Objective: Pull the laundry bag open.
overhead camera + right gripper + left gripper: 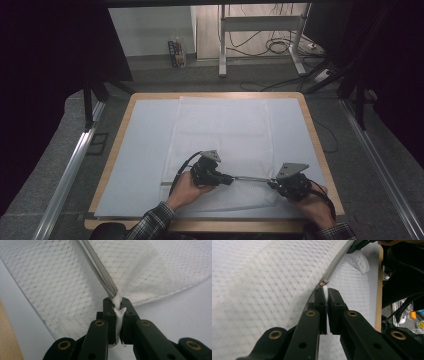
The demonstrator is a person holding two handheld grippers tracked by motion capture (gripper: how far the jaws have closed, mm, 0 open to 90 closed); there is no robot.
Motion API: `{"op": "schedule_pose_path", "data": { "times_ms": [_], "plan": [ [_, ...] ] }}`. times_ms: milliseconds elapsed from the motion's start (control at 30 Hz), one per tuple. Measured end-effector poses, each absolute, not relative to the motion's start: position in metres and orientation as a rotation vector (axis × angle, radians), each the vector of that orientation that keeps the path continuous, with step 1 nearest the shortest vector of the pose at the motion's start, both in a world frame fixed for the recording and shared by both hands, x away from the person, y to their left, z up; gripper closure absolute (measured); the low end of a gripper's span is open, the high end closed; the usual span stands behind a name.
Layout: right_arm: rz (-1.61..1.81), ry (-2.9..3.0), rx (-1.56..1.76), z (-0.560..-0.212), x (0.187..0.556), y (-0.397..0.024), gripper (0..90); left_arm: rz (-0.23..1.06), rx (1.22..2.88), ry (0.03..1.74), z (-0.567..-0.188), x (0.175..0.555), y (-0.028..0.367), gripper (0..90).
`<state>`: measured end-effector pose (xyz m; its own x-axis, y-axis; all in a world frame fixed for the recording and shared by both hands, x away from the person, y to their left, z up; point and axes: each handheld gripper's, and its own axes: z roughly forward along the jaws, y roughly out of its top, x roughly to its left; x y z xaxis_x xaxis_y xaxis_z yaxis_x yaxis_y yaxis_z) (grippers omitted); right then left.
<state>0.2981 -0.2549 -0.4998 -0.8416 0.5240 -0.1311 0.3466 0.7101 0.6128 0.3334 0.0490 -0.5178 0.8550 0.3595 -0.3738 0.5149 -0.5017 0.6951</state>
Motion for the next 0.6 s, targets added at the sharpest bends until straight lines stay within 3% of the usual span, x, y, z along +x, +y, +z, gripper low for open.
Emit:
{"op": "schedule_pose_path", "data": {
  "times_ms": [600],
  "plan": [
    [0.862, 2.625, 0.688, -0.501, 0.297, -0.255, 84.1, -0.194, 2.133, 0.674, -0.515, 0.326, 0.073, 87.5]
  ]
}}
